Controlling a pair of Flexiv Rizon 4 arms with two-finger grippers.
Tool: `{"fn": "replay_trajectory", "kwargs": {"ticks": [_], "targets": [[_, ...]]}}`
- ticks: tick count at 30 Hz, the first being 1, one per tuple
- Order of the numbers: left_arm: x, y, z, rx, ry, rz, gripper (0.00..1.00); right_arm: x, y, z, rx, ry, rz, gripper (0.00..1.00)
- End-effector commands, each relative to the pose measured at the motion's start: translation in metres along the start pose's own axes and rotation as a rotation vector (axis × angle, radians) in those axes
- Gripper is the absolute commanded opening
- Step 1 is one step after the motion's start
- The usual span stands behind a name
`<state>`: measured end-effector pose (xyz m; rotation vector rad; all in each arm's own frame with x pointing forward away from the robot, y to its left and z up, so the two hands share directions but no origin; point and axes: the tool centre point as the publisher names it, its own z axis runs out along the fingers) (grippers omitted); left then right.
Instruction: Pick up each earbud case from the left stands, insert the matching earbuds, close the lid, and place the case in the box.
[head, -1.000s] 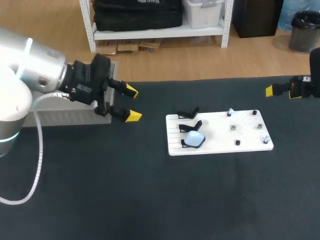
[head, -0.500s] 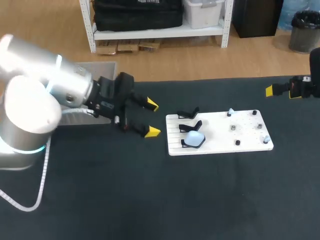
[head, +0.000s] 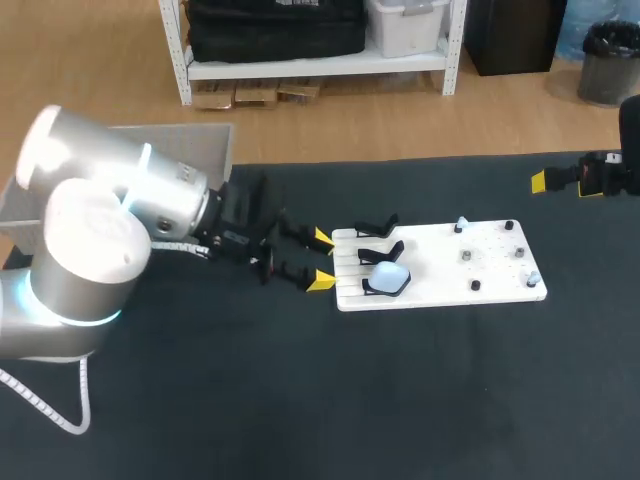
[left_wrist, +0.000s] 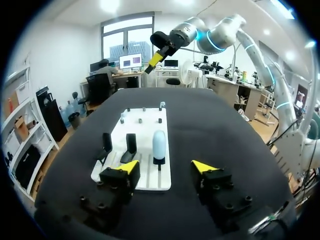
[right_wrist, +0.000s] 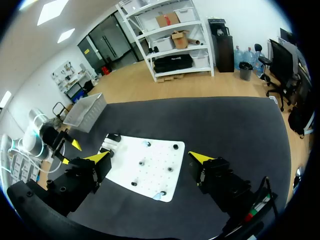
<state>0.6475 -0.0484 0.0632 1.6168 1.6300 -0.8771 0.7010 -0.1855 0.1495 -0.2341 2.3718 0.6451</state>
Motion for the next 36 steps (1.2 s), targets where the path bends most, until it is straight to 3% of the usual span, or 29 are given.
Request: {"fn": "replay_trajectory", "kwargs": {"ticks": [1, 3, 5, 16, 19, 36], "targets": [[0.004, 0.006, 0.016, 0.008, -0.013, -0.001, 0.55, 0.000, 0.000, 0.000, 0.000, 0.001, -0.001, 1.00], [0.004, 0.007, 0.020, 0.013, -0.019, -0.004, 0.65, 0.000, 0.000, 0.000, 0.000, 0.001, -0.001, 1.00], [0.005, 0.007, 0.025, 0.016, -0.024, -0.003, 0.65, 0.000, 0.000, 0.000, 0.000, 0.001, -0.001, 1.00], [0.000, 0.012, 0.046, 0.031, -0.043, -0.019, 0.58, 0.000, 0.000, 0.000, 0.000, 0.001, -0.001, 1.00], [-0.004, 0.012, 0.051, 0.038, -0.051, -0.020, 0.50, 0.000, 0.000, 0.000, 0.000, 0.001, -0.001, 1.00], [0.000, 0.004, 0.069, 0.049, -0.073, -0.036, 0.49, 0.000, 0.000, 0.000, 0.000, 0.001, -0.001, 1.00]]}}
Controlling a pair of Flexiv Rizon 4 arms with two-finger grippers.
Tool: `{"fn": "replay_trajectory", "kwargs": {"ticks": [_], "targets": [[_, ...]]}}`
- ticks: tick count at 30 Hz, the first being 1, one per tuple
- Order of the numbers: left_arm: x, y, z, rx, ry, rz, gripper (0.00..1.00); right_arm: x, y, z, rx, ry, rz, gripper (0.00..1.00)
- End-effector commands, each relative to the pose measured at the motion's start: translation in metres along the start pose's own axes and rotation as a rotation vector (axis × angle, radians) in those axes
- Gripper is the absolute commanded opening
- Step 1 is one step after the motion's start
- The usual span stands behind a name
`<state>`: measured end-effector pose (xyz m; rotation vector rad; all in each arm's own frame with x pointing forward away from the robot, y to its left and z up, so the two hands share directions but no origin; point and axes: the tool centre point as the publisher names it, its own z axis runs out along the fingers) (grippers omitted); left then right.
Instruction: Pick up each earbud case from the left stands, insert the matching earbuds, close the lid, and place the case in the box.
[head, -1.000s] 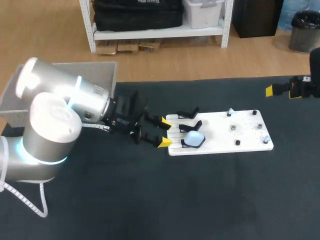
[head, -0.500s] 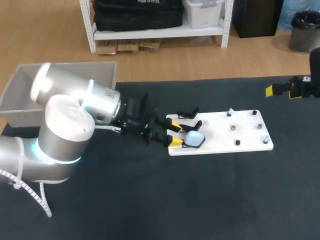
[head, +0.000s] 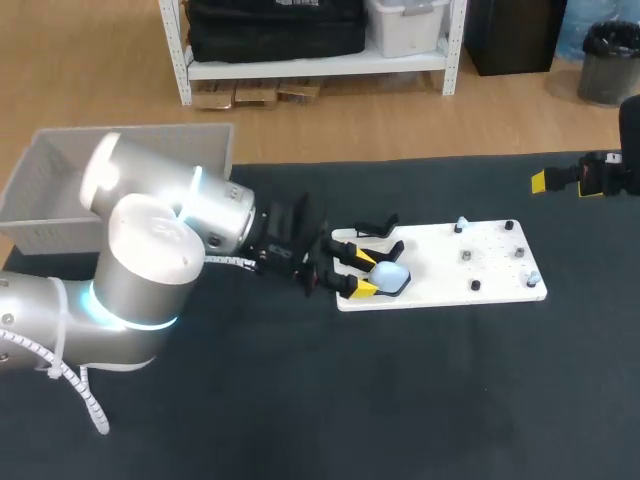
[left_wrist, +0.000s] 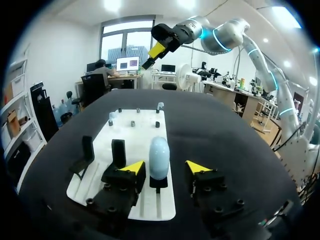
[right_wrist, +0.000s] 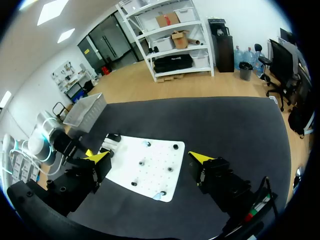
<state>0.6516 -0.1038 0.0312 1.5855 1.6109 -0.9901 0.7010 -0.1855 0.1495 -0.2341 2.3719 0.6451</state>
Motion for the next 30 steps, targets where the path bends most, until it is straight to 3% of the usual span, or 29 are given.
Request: {"fn": "replay_trajectory", "kwargs": {"ticks": [1, 5, 10, 30], "targets": [[0.004, 0.001, 0.006, -0.008, -0.013, 0.001, 0.49, 0.000, 0.000, 0.000, 0.000, 0.001, -0.001, 1.00], [0.005, 0.003, 0.011, -0.015, -0.020, 0.003, 0.49, 0.000, 0.000, 0.000, 0.000, 0.001, -0.001, 1.00], [0.007, 0.004, 0.016, -0.021, -0.020, 0.013, 0.60, 0.000, 0.000, 0.000, 0.000, 0.001, -0.001, 1.00], [0.003, 0.011, 0.025, -0.037, -0.039, 0.015, 0.47, 0.000, 0.000, 0.000, 0.000, 0.001, -0.001, 1.00]]}}
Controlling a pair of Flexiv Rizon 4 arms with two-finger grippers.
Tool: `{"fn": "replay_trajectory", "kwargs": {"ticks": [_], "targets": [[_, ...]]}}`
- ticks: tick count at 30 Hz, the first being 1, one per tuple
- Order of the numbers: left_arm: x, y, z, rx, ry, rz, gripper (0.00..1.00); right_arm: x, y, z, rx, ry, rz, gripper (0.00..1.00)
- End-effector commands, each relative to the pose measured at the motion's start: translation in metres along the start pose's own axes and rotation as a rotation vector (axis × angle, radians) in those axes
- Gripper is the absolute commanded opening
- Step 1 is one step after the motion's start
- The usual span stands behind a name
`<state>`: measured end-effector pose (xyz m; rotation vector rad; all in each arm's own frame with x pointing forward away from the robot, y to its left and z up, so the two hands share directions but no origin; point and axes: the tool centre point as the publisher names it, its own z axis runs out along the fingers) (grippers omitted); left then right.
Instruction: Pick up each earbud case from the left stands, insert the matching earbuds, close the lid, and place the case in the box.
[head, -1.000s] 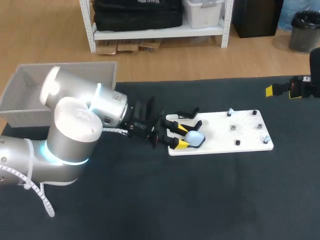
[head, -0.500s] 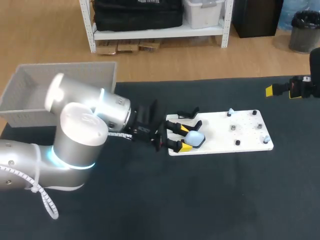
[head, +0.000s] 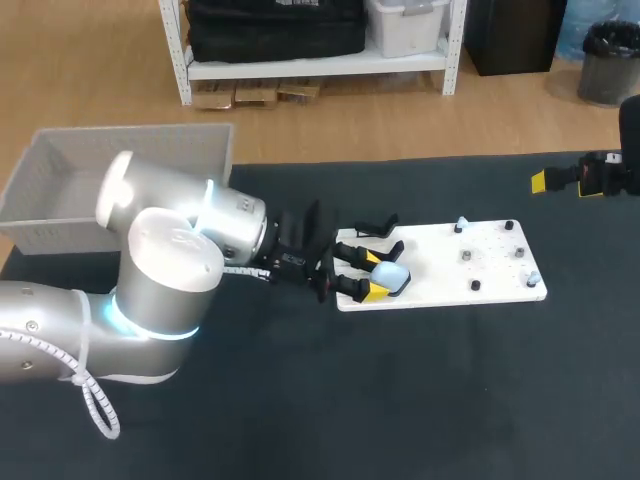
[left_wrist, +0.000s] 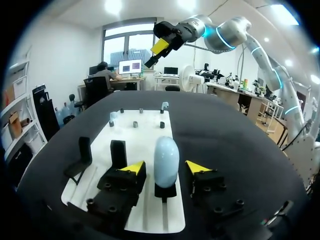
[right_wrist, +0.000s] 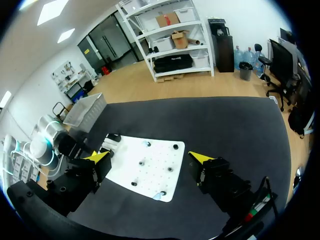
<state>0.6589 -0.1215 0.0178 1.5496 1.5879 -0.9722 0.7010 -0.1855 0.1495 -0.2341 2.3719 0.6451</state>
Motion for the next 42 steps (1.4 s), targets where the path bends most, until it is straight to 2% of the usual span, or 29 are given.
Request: {"fn": "replay_trajectory", "kwargs": {"ticks": [1, 10, 15, 17, 19, 20, 21, 23, 31, 35, 42], "targets": [[0.001, 0.002, 0.003, -0.005, -0.010, 0.003, 0.47, 0.000, 0.000, 0.000, 0.000, 0.001, -0.001, 1.00], [0.001, 0.002, 0.003, -0.003, -0.009, 0.007, 0.45, 0.000, 0.000, 0.000, 0.000, 0.001, -0.001, 1.00], [0.001, 0.003, 0.004, -0.006, -0.015, 0.006, 0.33, 0.000, 0.000, 0.000, 0.000, 0.001, -0.001, 1.00], [0.000, 0.003, 0.003, -0.007, -0.017, 0.005, 0.36, 0.000, 0.000, 0.000, 0.000, 0.001, -0.001, 1.00], [0.000, 0.002, 0.003, -0.008, -0.019, 0.006, 0.35, 0.000, 0.000, 0.000, 0.000, 0.001, -0.001, 1.00], [0.000, 0.002, 0.003, -0.008, -0.019, 0.006, 0.31, 0.000, 0.000, 0.000, 0.000, 0.001, -0.001, 1.00], [0.000, 0.001, 0.003, -0.007, -0.020, 0.007, 0.13, 0.000, 0.000, 0.000, 0.000, 0.001, -0.001, 1.00], [0.000, 0.000, 0.002, -0.005, -0.021, 0.008, 0.00, 0.000, 0.000, 0.000, 0.000, 0.001, -0.001, 1.00], [-0.007, -0.005, -0.007, -0.006, -0.054, 0.017, 0.00, 0.000, 0.000, 0.000, 0.000, 0.001, -0.001, 1.00], [-0.019, -0.006, -0.019, -0.020, -0.097, 0.029, 0.00, 0.000, 0.000, 0.000, 0.000, 0.001, -0.001, 1.00], [-0.053, -0.007, -0.041, -0.062, -0.218, 0.059, 0.00, 0.000, 0.000, 0.000, 0.000, 0.001, -0.001, 1.00]]}}
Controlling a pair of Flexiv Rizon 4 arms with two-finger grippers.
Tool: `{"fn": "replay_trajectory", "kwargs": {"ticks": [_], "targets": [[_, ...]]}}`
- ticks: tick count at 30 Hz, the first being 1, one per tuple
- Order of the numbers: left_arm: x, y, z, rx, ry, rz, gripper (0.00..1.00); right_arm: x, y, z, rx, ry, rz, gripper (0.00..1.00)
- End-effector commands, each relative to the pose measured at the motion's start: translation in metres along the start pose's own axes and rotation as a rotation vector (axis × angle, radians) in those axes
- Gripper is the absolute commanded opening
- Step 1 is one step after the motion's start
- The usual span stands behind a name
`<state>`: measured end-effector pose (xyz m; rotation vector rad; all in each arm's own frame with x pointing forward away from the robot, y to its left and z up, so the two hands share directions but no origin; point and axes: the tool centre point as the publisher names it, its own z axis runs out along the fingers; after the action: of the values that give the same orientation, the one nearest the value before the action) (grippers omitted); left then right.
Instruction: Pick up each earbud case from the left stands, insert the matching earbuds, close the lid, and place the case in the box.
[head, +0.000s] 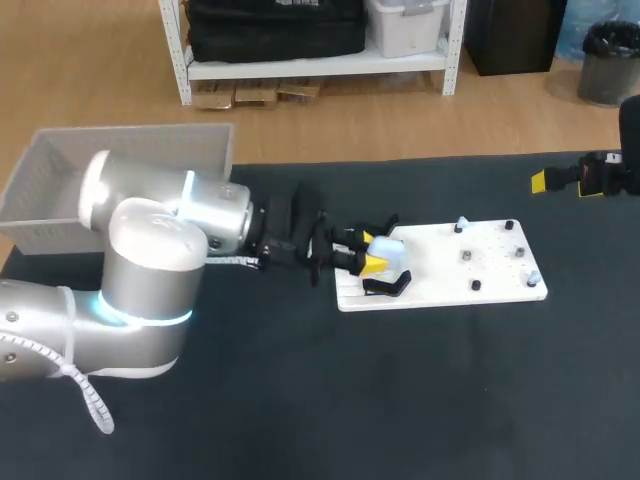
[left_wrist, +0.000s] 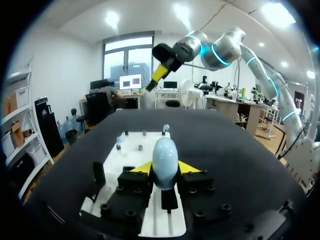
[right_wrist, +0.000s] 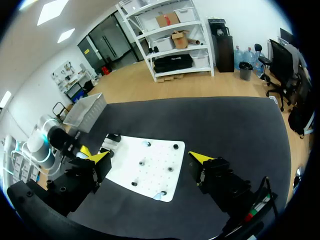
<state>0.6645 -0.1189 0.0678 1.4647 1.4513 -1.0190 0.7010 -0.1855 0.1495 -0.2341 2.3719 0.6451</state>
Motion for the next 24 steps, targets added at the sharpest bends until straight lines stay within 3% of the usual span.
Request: {"fn": "replay_trajectory", "kwargs": {"ticks": [1, 9, 24], "targets": [[-0.019, -0.010, -0.016, -0.043, -0.095, 0.026, 0.00, 0.000, 0.000, 0.000, 0.000, 0.001, -0.001, 1.00], [-0.046, -0.008, -0.030, -0.057, -0.146, 0.062, 0.00, 0.000, 0.000, 0.000, 0.000, 0.001, -0.001, 1.00], [-0.046, -0.008, -0.030, -0.057, -0.146, 0.062, 0.00, 0.000, 0.000, 0.000, 0.000, 0.001, -0.001, 1.00]]}}
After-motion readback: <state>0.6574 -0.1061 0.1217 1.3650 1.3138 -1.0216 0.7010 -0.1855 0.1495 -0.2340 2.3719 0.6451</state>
